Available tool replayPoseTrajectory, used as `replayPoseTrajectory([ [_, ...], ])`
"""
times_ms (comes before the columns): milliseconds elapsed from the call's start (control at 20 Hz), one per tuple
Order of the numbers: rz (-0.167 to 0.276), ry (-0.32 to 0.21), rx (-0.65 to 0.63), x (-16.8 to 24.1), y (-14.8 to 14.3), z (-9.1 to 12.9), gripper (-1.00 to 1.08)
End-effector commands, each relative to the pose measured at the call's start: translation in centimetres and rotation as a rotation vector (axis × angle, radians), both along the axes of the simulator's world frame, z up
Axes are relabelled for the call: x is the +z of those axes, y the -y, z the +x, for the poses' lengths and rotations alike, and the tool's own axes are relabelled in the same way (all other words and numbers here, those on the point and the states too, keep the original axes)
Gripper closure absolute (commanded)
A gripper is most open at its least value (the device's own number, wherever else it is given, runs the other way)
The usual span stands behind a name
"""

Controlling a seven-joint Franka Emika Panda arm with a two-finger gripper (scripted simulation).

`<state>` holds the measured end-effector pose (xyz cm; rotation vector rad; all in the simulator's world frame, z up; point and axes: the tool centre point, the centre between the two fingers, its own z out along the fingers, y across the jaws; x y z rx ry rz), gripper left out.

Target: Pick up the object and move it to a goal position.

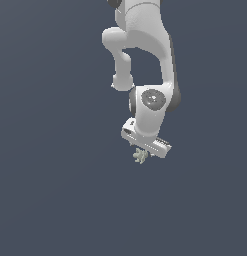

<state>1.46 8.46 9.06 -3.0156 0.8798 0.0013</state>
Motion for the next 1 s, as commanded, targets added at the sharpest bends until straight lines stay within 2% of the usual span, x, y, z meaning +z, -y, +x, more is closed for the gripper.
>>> replayPoseTrajectory([
  [0,0.0,0.001,-0.006,-0.1,-0.1,0.0,-0.92],
  [900,0.0,0.001,-0.006,-5.1,-0.1,0.0,-0.92],
  [950,0.0,0.001,-0.006,-5.1,-0.1,0.0,1.08],
])
